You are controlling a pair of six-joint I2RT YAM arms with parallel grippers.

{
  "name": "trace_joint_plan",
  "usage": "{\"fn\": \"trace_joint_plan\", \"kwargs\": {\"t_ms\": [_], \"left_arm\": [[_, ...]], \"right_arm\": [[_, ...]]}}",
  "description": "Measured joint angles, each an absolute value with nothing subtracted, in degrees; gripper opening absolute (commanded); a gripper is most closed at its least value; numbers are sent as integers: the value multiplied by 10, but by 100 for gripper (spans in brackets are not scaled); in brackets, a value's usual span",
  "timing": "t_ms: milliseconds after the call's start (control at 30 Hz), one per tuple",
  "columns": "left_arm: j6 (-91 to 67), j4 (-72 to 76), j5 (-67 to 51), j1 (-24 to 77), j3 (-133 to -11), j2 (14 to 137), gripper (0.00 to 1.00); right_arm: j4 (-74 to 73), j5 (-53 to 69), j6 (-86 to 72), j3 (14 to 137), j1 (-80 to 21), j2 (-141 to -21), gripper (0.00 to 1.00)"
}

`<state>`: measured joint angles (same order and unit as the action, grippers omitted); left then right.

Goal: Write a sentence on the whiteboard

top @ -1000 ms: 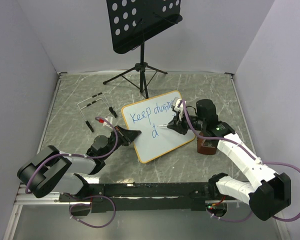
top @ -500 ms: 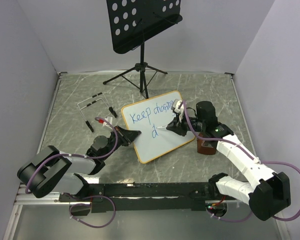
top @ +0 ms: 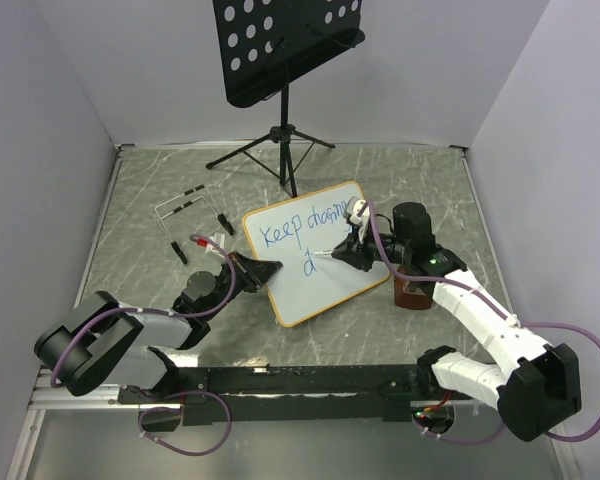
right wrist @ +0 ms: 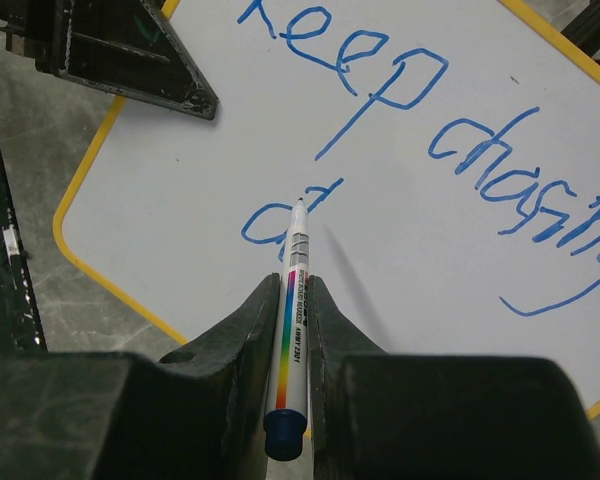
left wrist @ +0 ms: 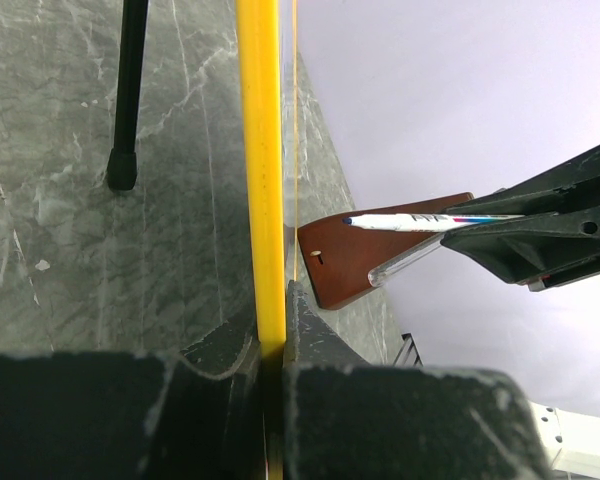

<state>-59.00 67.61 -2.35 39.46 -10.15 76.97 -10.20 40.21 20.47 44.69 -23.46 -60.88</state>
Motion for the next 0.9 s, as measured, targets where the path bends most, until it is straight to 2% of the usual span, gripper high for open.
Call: {"fn": "trace_joint_plan", "kwargs": {"t_ms": [900], "left_arm": [[-590,676,-23,395,-101,770,1]], "right_arm": [[-96,406,200,447,-234,-609,0]]}}
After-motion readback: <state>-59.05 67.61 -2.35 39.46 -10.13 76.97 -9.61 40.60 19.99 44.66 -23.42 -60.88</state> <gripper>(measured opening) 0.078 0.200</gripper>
